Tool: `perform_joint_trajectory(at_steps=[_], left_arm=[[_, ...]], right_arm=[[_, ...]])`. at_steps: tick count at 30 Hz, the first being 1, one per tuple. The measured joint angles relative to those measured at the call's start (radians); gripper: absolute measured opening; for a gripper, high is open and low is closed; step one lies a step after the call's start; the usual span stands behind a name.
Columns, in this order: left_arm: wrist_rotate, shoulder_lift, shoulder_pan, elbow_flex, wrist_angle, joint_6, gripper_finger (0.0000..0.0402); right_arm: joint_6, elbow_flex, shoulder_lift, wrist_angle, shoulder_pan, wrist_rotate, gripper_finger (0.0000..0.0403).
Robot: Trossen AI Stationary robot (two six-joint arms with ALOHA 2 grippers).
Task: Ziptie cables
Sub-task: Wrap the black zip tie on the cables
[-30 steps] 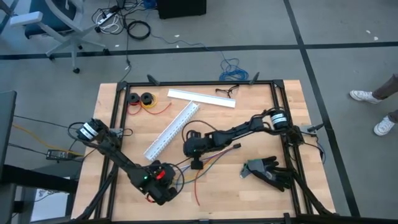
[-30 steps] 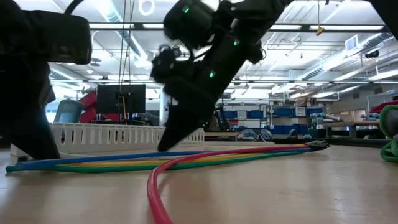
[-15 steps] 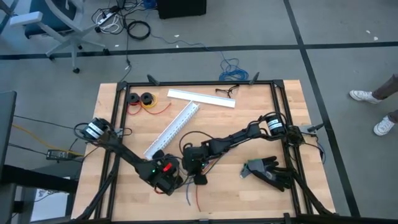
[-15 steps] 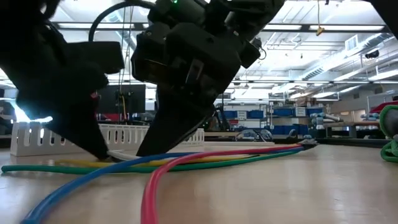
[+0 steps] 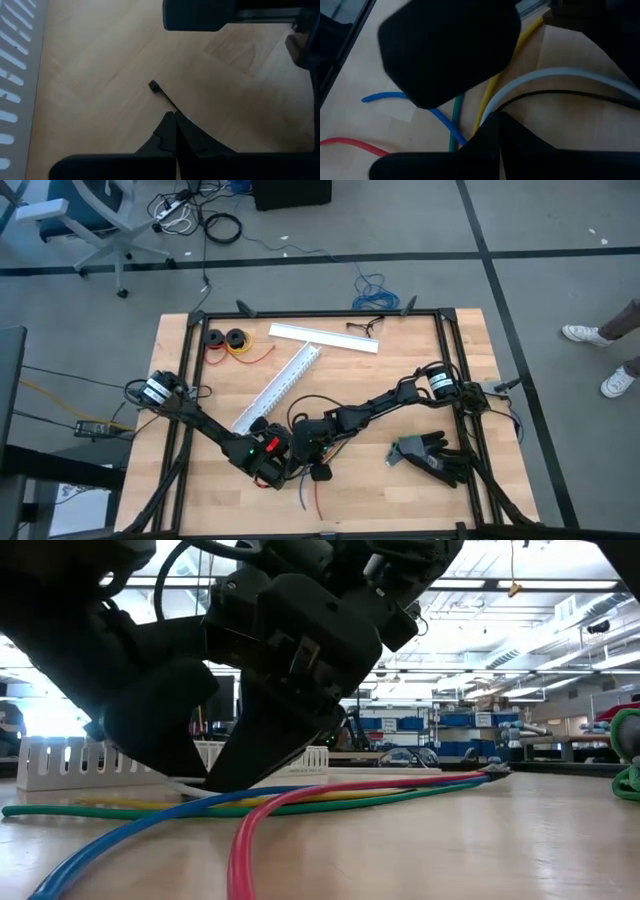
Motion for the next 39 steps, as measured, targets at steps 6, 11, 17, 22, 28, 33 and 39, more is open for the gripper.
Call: perform_joint_trajectory(at_steps=[6, 11, 17, 22, 28, 33, 39], left_arm=[[0.001, 0.000, -0.011, 0.001, 0.000, -0.002, 0.0000], [0.001, -0.001, -0.021, 0.001, -0.007, -0.003, 0.0000], [0.008, -0.001, -0.025, 0.003, -0.005, 0.002, 0.0000], [0.015, -0.002, -0.027, 0.006, 0.007, 0.008, 0.0000], [0.019, -0.002, -0.028, 0.006, 0.035, 0.011, 0.0000], [0.018, -0.002, -0.028, 0.006, 0.038, 0.010, 0.0000], [0.009, -0.002, -0.028, 0.006, 0.040, 0.005, 0.0000]], right_arm=[[0.017, 0.000, 0.000, 0.001, -0.012, -0.012, 0.0036], [0.041, 0.000, 0.000, 0.008, -0.017, -0.031, 0.0075], [0.055, 0.000, -0.001, 0.015, -0.004, -0.022, 0.0106], [0.051, 0.003, -0.002, 0.005, 0.022, 0.088, 0.0111], [0.058, 0.003, -0.002, 0.001, 0.063, 0.243, 0.0111], [0.107, 0.004, 0.007, -0.014, 0.078, 0.273, 0.0111], [0.152, 0.008, 0.019, -0.048, 0.081, 0.310, 0.0095]])
